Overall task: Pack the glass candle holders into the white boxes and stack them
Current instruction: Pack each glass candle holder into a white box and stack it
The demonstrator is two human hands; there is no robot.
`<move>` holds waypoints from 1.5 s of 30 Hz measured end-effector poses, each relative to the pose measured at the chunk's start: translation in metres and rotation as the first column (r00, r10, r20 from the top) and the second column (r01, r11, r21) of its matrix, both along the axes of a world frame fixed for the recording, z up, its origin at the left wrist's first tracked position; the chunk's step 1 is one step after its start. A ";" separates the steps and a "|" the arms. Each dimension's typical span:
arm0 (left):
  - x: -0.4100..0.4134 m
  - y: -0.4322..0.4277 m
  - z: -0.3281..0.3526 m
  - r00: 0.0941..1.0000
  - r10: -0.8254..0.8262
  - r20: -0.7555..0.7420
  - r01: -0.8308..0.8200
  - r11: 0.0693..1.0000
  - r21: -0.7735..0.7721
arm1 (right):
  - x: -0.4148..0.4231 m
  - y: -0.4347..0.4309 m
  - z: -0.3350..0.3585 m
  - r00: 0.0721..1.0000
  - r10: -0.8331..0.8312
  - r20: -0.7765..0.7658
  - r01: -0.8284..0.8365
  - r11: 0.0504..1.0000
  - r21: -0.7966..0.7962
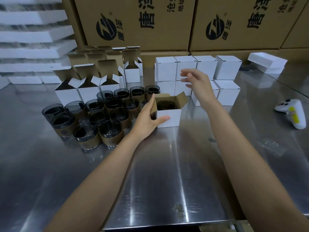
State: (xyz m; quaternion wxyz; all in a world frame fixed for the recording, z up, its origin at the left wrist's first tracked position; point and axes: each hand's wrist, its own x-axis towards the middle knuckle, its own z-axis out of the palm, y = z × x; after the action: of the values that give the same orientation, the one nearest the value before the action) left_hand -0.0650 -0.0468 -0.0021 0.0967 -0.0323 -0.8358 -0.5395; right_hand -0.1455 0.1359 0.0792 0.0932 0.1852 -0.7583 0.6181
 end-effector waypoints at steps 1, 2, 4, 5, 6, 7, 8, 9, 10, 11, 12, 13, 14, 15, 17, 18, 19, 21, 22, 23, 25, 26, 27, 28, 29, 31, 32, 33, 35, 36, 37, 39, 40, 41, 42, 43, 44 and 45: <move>0.000 0.000 0.000 1.000 0.002 0.002 -0.002 1.000 0.012 | -0.001 0.001 -0.015 0.997 -0.016 0.075 0.029 0.984 -0.174; 0.000 0.000 0.000 1.000 0.008 0.007 -0.008 1.000 0.020 | -0.001 0.001 -0.031 0.986 -0.006 0.170 0.060 0.948 -0.314; -0.001 0.000 -0.002 0.999 0.035 0.028 -0.036 0.999 0.035 | 0.000 0.002 -0.058 0.938 0.052 0.342 0.109 0.895 -0.433; -0.002 0.000 -0.002 0.998 0.050 0.040 -0.052 0.997 0.048 | 0.000 0.002 -0.066 0.917 0.095 0.388 0.095 0.891 -0.443; -0.002 0.000 -0.002 0.997 0.063 0.051 -0.066 0.996 0.065 | 0.000 0.001 -0.069 0.904 0.152 0.401 0.054 0.887 -0.458; -0.003 -0.001 -0.003 0.996 0.073 0.058 -0.078 0.993 0.084 | 0.000 -0.001 -0.070 0.894 0.209 0.397 -0.001 0.886 -0.463; -0.003 -0.001 -0.003 0.995 0.080 0.066 -0.086 0.991 0.098 | 0.002 -0.005 -0.070 0.886 0.250 0.391 -0.050 0.890 -0.453; -0.003 -0.001 -0.003 0.994 0.085 0.073 -0.093 0.990 0.107 | 0.004 -0.009 -0.069 0.884 0.258 0.391 -0.073 0.901 -0.429; -0.004 -0.001 -0.003 0.993 0.088 0.078 -0.097 0.989 0.113 | 0.007 -0.013 -0.068 0.886 0.246 0.394 -0.072 0.911 -0.406; -0.004 -0.001 -0.004 0.993 0.089 0.081 -0.098 0.988 0.117 | 0.009 -0.015 -0.068 0.890 0.229 0.395 -0.068 0.922 -0.380; -0.004 -0.001 -0.004 0.993 0.089 0.083 -0.099 0.988 0.120 | 0.011 -0.016 -0.068 0.893 0.228 0.387 -0.086 0.932 -0.352; -0.005 -0.001 -0.005 0.992 0.091 0.085 -0.101 0.988 0.121 | 0.012 -0.016 -0.068 0.896 0.232 0.378 -0.110 0.942 -0.318; -0.005 -0.001 -0.005 0.992 0.093 0.088 -0.103 0.988 0.119 | 0.012 -0.015 -0.069 0.898 0.243 0.368 -0.135 0.946 -0.296; -0.005 -0.001 -0.004 0.991 0.095 0.091 -0.105 0.987 0.118 | 0.013 -0.013 -0.068 0.896 0.264 0.358 -0.163 0.944 -0.288; -0.005 -0.001 -0.004 0.991 0.095 0.096 -0.107 0.987 0.122 | 0.015 -0.010 -0.069 0.882 0.335 0.331 -0.242 0.926 -0.291; -0.006 -0.001 -0.005 0.991 0.094 0.095 -0.106 0.987 0.122 | 0.016 -0.010 -0.070 0.871 0.377 0.316 -0.296 0.915 -0.275; -0.006 -0.001 -0.005 0.991 0.092 0.093 -0.103 0.987 0.122 | 0.016 -0.011 -0.070 0.864 0.397 0.309 -0.335 0.912 -0.236; -0.005 0.000 -0.004 0.993 0.088 0.082 -0.098 0.988 0.123 | 0.018 -0.014 -0.068 0.875 0.359 0.325 -0.313 0.931 -0.186; -0.005 0.001 -0.003 0.994 0.088 0.062 -0.095 0.988 0.124 | 0.019 -0.015 -0.067 0.883 0.327 0.338 -0.277 0.942 -0.189; -0.004 0.001 -0.002 0.996 0.084 0.035 -0.088 0.988 0.127 | 0.018 -0.016 -0.067 0.886 0.314 0.342 -0.260 0.946 -0.195; -0.001 0.002 0.000 0.998 0.057 -0.017 -0.055 0.988 0.142 | 0.019 -0.017 -0.067 0.886 0.317 0.339 -0.261 0.944 -0.202; -0.001 0.002 0.000 0.998 0.046 -0.033 -0.040 0.988 0.152 | 0.019 -0.018 -0.067 0.886 0.317 0.339 -0.261 0.944 -0.201; 0.000 0.002 0.000 0.998 0.044 -0.045 -0.036 0.986 0.165 | 0.020 -0.018 -0.067 0.886 0.312 0.343 -0.254 0.946 -0.204; 0.001 0.002 0.000 0.997 0.049 -0.055 -0.039 0.983 0.178 | 0.020 -0.019 -0.068 0.888 0.304 0.346 -0.244 0.947 -0.208; 0.001 0.002 -0.001 0.996 0.056 -0.065 -0.043 0.980 0.192 | 0.019 -0.019 -0.069 0.890 0.295 0.348 -0.233 0.950 -0.210; 0.001 0.003 -0.002 0.996 0.055 -0.076 -0.040 0.981 0.190 | 0.018 -0.020 -0.070 0.895 0.266 0.358 -0.205 0.958 -0.200; 0.002 0.004 -0.003 0.996 0.044 -0.083 -0.029 0.985 0.167 | 0.018 -0.019 -0.071 0.897 0.254 0.362 -0.195 0.962 -0.191; 0.003 0.004 -0.003 0.995 0.024 -0.092 -0.011 0.990 0.140 | 0.017 -0.019 -0.072 0.899 0.247 0.362 -0.193 0.965 -0.179; 0.004 0.005 -0.003 0.994 -0.030 -0.105 0.038 0.996 0.079 | 0.018 -0.019 -0.072 0.902 0.244 0.357 -0.202 0.967 -0.153; 0.005 0.005 -0.002 0.993 -0.053 -0.102 0.058 0.997 0.046 | 0.019 -0.019 -0.071 0.903 0.241 0.355 -0.202 0.969 -0.144; 0.006 0.005 -0.001 0.993 -0.074 -0.096 0.077 0.997 0.022 | 0.019 -0.020 -0.071 0.907 0.231 0.352 -0.193 0.971 -0.140; 0.006 0.005 -0.001 0.990 -0.102 -0.097 0.104 0.994 0.018 | 0.020 -0.020 -0.071 0.918 0.204 0.341 -0.166 0.976 -0.140; 0.006 0.005 -0.001 0.990 -0.103 -0.101 0.106 0.994 0.030 | 0.020 -0.021 -0.072 0.923 0.194 0.334 -0.154 0.978 -0.143; 0.006 0.005 0.000 0.990 -0.098 -0.105 0.103 0.994 0.038 | 0.021 -0.021 -0.072 0.926 0.188 0.327 -0.146 0.978 -0.149; 0.007 0.006 0.001 0.990 -0.094 -0.106 0.099 0.994 0.039 | 0.022 -0.022 -0.072 0.930 0.187 0.318 -0.141 0.977 -0.161; 0.007 0.006 0.002 0.991 -0.090 -0.104 0.093 0.995 0.029 | 0.022 -0.022 -0.073 0.935 0.186 0.303 -0.137 0.975 -0.175; 0.007 0.006 0.002 0.992 -0.081 -0.098 0.082 0.997 0.007 | 0.023 -0.023 -0.074 0.942 0.182 0.283 -0.133 0.974 -0.186; 0.007 0.006 0.003 0.993 -0.069 -0.093 0.067 0.998 -0.022 | 0.023 -0.023 -0.075 0.948 0.178 0.263 -0.129 0.973 -0.192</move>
State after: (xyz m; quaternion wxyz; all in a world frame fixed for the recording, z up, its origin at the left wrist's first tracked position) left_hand -0.0581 -0.0410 0.0010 0.1171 -0.0867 -0.8337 -0.5326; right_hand -0.1224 0.1131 0.0044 -0.0474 0.1464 -0.6907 0.7066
